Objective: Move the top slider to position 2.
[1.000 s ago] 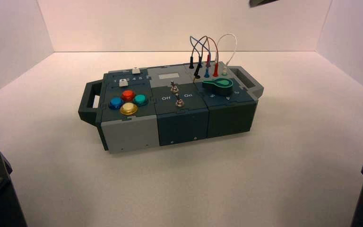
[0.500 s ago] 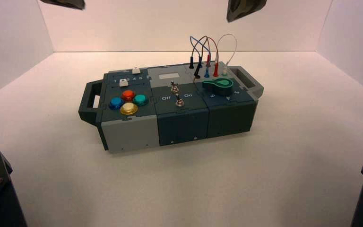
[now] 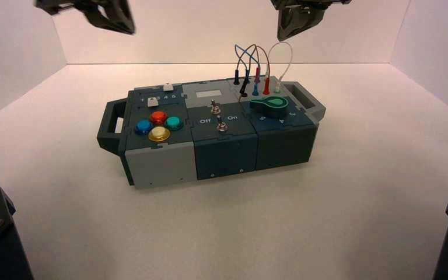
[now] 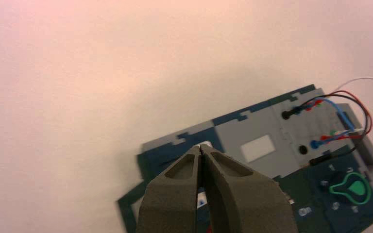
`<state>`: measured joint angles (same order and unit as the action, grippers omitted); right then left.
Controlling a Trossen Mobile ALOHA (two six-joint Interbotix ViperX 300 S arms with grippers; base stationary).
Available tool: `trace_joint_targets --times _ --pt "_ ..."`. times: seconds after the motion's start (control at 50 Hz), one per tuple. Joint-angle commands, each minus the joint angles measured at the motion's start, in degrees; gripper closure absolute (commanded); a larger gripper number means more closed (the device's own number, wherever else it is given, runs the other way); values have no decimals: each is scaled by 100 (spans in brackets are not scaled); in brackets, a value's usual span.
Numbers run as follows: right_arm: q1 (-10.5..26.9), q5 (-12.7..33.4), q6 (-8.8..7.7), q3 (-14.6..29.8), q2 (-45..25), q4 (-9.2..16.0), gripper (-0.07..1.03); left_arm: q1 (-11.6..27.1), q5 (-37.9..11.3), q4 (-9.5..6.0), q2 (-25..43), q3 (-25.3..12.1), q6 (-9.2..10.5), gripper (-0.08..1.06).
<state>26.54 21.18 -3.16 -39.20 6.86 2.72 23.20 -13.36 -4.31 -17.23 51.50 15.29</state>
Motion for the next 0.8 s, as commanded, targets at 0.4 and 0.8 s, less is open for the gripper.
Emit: trace_joint_targets --times 0.4,0.8 --pt "97 97 18 352 -290 97 99 562 299 -9 1028 -738 712 101" --pt "97 105 18 378 -325 114 99 729 431 -9 1670 -1011 888 101"
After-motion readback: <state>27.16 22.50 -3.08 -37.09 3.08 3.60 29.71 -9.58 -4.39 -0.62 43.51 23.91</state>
